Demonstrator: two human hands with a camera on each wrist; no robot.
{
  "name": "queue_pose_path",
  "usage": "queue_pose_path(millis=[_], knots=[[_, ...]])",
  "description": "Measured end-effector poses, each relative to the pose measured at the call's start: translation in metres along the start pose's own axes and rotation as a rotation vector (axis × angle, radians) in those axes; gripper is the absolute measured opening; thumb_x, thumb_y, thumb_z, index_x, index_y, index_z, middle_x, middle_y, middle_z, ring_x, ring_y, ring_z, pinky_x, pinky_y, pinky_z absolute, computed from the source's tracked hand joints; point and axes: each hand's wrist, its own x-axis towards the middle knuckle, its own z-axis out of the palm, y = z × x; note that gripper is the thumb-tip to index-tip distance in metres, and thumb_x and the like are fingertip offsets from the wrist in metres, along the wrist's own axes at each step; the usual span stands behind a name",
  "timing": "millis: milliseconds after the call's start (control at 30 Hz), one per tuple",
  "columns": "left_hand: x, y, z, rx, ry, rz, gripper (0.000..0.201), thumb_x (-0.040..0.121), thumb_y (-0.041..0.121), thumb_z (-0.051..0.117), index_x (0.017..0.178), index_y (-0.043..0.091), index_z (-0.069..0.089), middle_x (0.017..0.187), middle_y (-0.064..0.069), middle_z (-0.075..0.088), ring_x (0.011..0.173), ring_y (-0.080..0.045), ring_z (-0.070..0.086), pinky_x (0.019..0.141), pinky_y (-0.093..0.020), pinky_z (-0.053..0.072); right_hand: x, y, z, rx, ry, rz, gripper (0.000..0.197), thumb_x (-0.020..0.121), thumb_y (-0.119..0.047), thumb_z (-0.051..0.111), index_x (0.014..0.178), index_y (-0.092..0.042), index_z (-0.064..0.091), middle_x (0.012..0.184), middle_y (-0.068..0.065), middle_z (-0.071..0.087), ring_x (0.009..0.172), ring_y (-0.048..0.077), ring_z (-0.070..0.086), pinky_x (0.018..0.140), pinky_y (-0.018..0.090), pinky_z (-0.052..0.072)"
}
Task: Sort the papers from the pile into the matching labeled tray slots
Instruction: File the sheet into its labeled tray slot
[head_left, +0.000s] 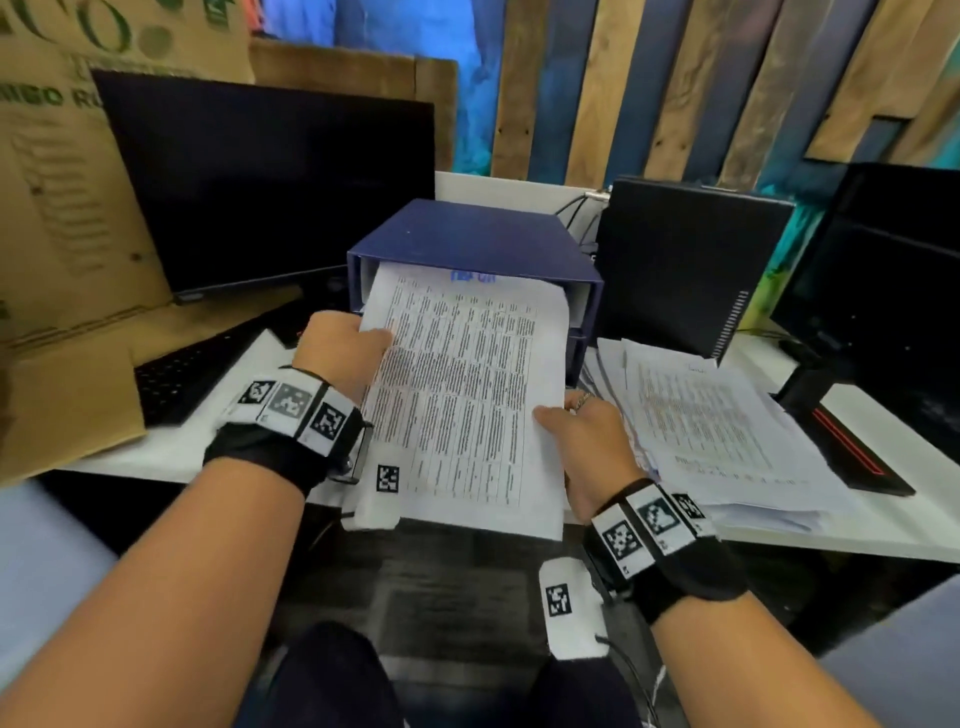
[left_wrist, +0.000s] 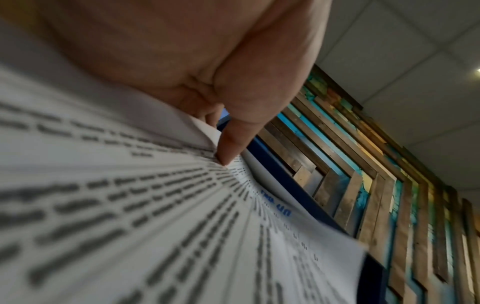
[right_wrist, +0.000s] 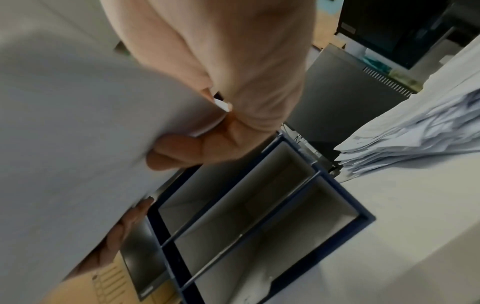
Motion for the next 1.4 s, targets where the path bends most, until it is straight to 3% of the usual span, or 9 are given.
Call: queue_pose_path(millis=[167,333,400,500,700,833,1000,1133,1400], knots=[[0.01,0.006,-0.014,0.016,-0.026,0.028,0.02,0.083,0.034,0.058,0.077,0.015,0.061,0.074,-0.004,0.049,0.067,-0.019,0.047,0.061,-0.032,0.036,0.017,-0.02,0.007,0.007,0.059,-0.016,0.012,0.095,-0.009,0.058,0.099,-0.012,0.069,0.096,0.006,0.077,0.091,0.028,0.074,0.085,0.051,0.059],[-0.009,0.002,-0.025,-0.061,-0.247,-0.09,0.016,0.094,0.033,0.061,0.097,0.019,0.067,0.095,-0.005,0.073,0.085,-0.031,0.071,0.078,-0.04,0.059,0.04,-0.047,0.013,-0.014,0.135,-0.092,0.013,0.094,-0.008,0.058,0.088,-0.009,0.069,0.091,0.006,0.076,0.088,0.026,0.074,0.084,0.049,0.06],[-0.013,0.0,-0.022,-0.126,-0.291,-0.124,0.008,0.095,0.021,0.061,0.101,0.023,0.067,0.09,-0.004,0.076,0.07,-0.024,0.074,0.063,-0.034,0.062,0.049,-0.059,0.011,0.009,0.188,-0.097,0.019,0.095,-0.008,0.058,0.077,-0.01,0.064,0.079,0.001,0.073,0.077,0.02,0.072,0.078,0.04,0.061],[-0.005,-0.002,-0.012,-0.269,-0.148,-0.053,0.015,0.096,0.008,0.057,0.101,0.017,0.067,0.094,-0.01,0.074,0.05,-0.012,0.064,0.042,-0.018,0.05,0.054,-0.066,0.006,0.006,0.214,-0.08,0.012,0.087,-0.018,0.066,0.078,-0.011,0.062,0.074,0.006,0.067,0.071,0.025,0.069,0.073,0.044,0.059],[0.014,0.015,0.011,-0.256,0.153,0.086,0.023,0.097,0.011,0.053,0.077,0.017,0.061,0.08,-0.005,0.072,0.054,-0.014,0.07,0.059,-0.033,0.059,0.034,-0.059,0.002,0.061,0.199,-0.136,0.02,0.09,-0.005,0.065,0.106,-0.013,0.056,0.067,0.007,0.069,0.047,0.015,0.056,0.045,0.026,0.042],[0.019,0.024,0.022,-0.235,0.272,0.18,0.034,0.094,0.027,0.06,0.063,0.013,0.056,0.057,-0.001,0.063,0.056,-0.014,0.072,0.046,-0.023,0.05,0.048,-0.072,0.013,-0.056,0.29,-0.27,0.011,0.087,0.0,0.066,0.091,-0.01,0.068,0.075,0.01,0.073,0.052,0.013,0.064,0.052,0.025,0.051],[0.012,0.008,0.024,0.149,0.432,0.432,0.016,0.09,0.027,0.068,0.104,0.02,0.068,0.103,0.004,0.067,0.093,-0.014,0.062,0.084,-0.02,0.042,0.057,-0.063,0.012,-0.309,0.286,-0.361,0.013,0.09,-0.009,0.066,0.097,-0.018,0.071,0.077,-0.001,0.074,0.065,0.008,0.073,0.073,0.034,0.063],[0.0,0.004,0.04,0.58,0.196,0.698,0.022,0.093,0.037,0.059,0.098,0.021,0.072,0.096,0.004,0.07,0.096,-0.023,0.06,0.082,-0.036,0.049,0.053,-0.051,0.014,-0.455,0.241,-0.4,0.022,0.091,-0.015,0.064,0.111,-0.016,0.074,0.087,-0.006,0.075,0.077,0.011,0.073,0.085,0.038,0.061],[0.038,0.02,0.051,1.006,-0.082,0.638,0.051,0.1,0.046,0.015,0.107,0.021,0.059,0.114,-0.001,0.066,0.107,-0.031,0.059,0.103,-0.051,0.036,0.057,-0.06,0.023,-1.181,0.156,-0.757,0.034,0.1,-0.034,0.053,0.124,-0.016,0.07,0.124,0.002,0.061,0.116,0.025,0.051,0.098,0.037,0.043]])
